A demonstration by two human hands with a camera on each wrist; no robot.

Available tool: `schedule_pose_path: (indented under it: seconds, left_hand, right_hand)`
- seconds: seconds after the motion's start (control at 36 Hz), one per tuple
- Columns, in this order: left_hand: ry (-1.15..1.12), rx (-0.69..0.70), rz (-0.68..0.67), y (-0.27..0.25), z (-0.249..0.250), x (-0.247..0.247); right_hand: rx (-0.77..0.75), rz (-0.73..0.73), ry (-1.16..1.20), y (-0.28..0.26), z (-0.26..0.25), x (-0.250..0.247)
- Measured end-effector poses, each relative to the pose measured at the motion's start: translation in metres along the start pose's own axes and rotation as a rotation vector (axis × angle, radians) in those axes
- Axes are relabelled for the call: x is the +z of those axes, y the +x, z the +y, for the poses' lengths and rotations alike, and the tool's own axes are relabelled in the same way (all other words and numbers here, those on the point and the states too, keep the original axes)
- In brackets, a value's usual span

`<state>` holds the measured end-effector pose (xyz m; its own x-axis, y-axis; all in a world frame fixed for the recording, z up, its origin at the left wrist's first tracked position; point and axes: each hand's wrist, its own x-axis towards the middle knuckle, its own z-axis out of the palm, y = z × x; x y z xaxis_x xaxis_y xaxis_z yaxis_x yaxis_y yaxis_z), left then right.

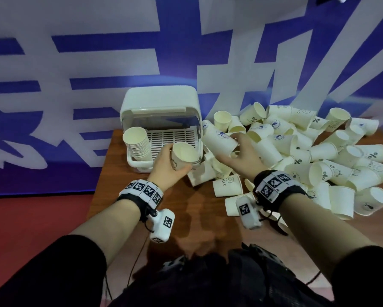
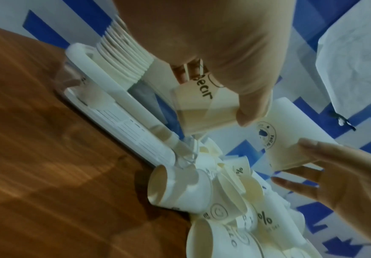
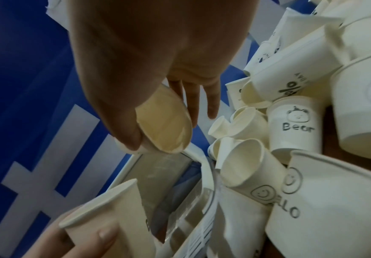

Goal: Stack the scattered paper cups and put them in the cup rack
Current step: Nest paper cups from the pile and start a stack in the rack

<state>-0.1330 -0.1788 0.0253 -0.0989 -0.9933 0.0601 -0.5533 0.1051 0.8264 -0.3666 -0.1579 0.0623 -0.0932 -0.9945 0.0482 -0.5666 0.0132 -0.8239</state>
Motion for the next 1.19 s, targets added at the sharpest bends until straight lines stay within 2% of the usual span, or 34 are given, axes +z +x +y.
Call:
schedule_pose_path:
  seconds: [0.14,0.44,0.56,0.78,1.0,1.19]
  left_hand:
    - [-0.099,-0.024,0.071,-0.001,-0.011,-0.029]
    - [-0.202,-0.081,0.279,0.008,-0.021,-0.095]
    - [-0.217,-0.087,0.342,0.021,-0.027,-0.116]
    - [-0.304,-0.089,0.353,0.048,-0.037,-0.136]
    - [-0.248,-0.089,0.285,0.063,-0.053,-0.136]
    - [-0.236,-0.083,0.185,0.067,-0.060,-0.130]
  right_hand:
    - [-0.021,-0.073,0.055,0.012,-0.019,0.015]
    - [-0.158,-0.075,0.120,0.040,-0.073,0.057]
    - [-0.243,-0.034,0.108,0.052,-0.091,0.074]
    - [-0.284,-0.022,0.126,0.073,-0.122,0.097]
    - [-0.313,0.128,0.172,0.087,-0.142,0.112]
    - [-0.374,0.167,0.196,0.093,-0.148,0.127]
